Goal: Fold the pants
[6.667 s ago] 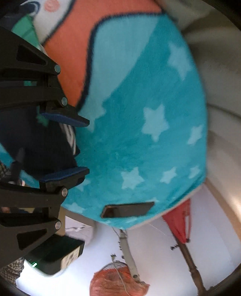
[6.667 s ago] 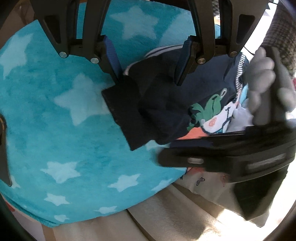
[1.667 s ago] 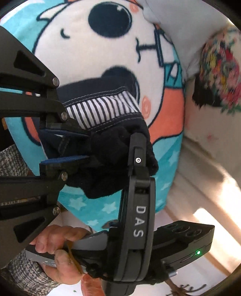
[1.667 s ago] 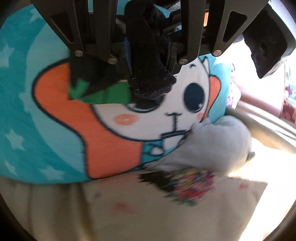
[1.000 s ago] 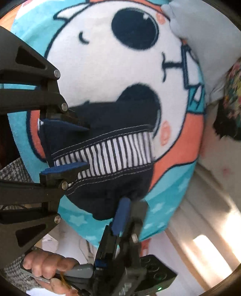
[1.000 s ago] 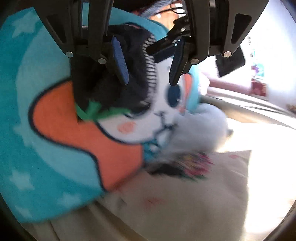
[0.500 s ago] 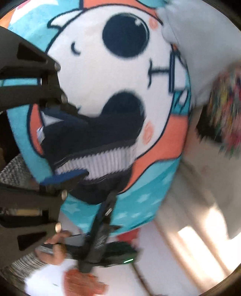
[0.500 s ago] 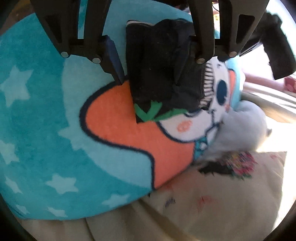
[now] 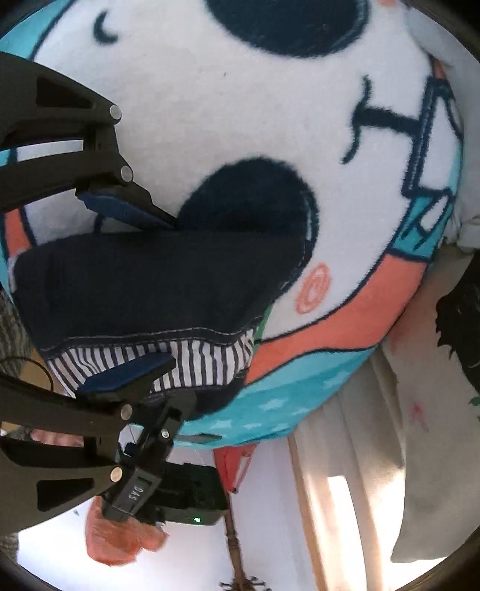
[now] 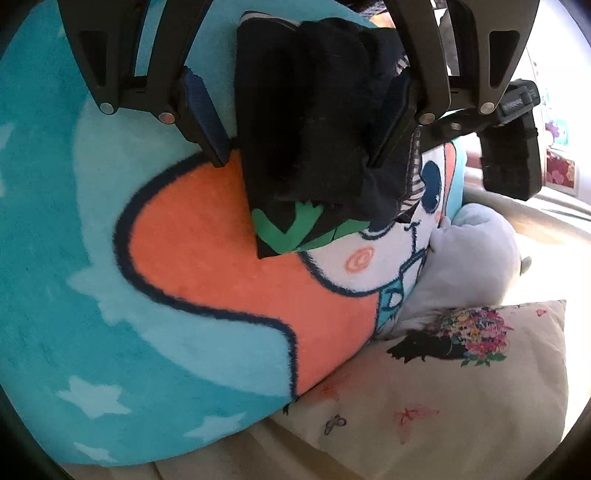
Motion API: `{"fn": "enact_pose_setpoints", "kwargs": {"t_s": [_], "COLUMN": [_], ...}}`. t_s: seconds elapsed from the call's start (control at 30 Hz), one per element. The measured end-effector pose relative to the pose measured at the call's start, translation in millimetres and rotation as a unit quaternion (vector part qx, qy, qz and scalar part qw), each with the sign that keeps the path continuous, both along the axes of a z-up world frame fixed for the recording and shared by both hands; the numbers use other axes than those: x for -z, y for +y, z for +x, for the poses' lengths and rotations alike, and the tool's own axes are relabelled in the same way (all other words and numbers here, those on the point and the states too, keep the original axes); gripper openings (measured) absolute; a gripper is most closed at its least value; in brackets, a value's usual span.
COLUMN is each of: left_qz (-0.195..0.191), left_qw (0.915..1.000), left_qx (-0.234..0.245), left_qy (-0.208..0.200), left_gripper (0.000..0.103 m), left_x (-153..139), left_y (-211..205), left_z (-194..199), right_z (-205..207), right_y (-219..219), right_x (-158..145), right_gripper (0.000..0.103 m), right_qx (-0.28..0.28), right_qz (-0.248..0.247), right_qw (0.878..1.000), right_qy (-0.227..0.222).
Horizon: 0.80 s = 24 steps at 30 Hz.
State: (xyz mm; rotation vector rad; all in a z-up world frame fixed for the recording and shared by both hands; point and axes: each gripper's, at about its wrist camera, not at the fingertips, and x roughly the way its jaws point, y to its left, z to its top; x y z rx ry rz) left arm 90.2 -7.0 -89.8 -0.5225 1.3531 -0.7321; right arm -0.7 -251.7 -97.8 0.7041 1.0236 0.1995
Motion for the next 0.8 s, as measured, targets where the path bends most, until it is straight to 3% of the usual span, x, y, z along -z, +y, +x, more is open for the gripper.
{"fn": "enact_pose_setpoints", "kwargs": {"t_s": [0.03,0.13,0.37,0.53,0.8], "left_qz": [-0.01,-0.011,-0.011,0.015,0.059], "left_qw": [0.9999,0.9999,0.9992,0.9985,0.9964], "left_qx": [0.002,0.013,0.006,-0.009,-0.035], "left_qy": [0.013,0.004,-0.038,-0.051,-0.05], "left_gripper": [0.048,0.033,0.031,0.031,0.031], "left_x": [0.8,-10.4,-49.2,-55.8,-46.1], "left_y": [-0.9,-4.5,-6.3,-5.2,8.6], "left_z": [0.6,-1.4,4.7,27.6,50.9], "right_z": [1.6,2.8,8.6,33.4,71.1], "right_y": [-0.2,-1.9,-4.1,-2.8,13.7], "right_x": [0.8,-1.5,-37.2,-57.4,-41.1], "right_gripper": [0.053,0.041,0.036,0.036,0.036], "right_qx": [-0.004,-0.006,-0.006,-0.012,-0.021], "right_qz": [0.014,0.025,0.027,0.014,0.005], "right_qw": [1.0,1.0,0.999,0.999,0.999], "right_qy": [0.002,0.008,-0.029,-0.046,-0.026]}}
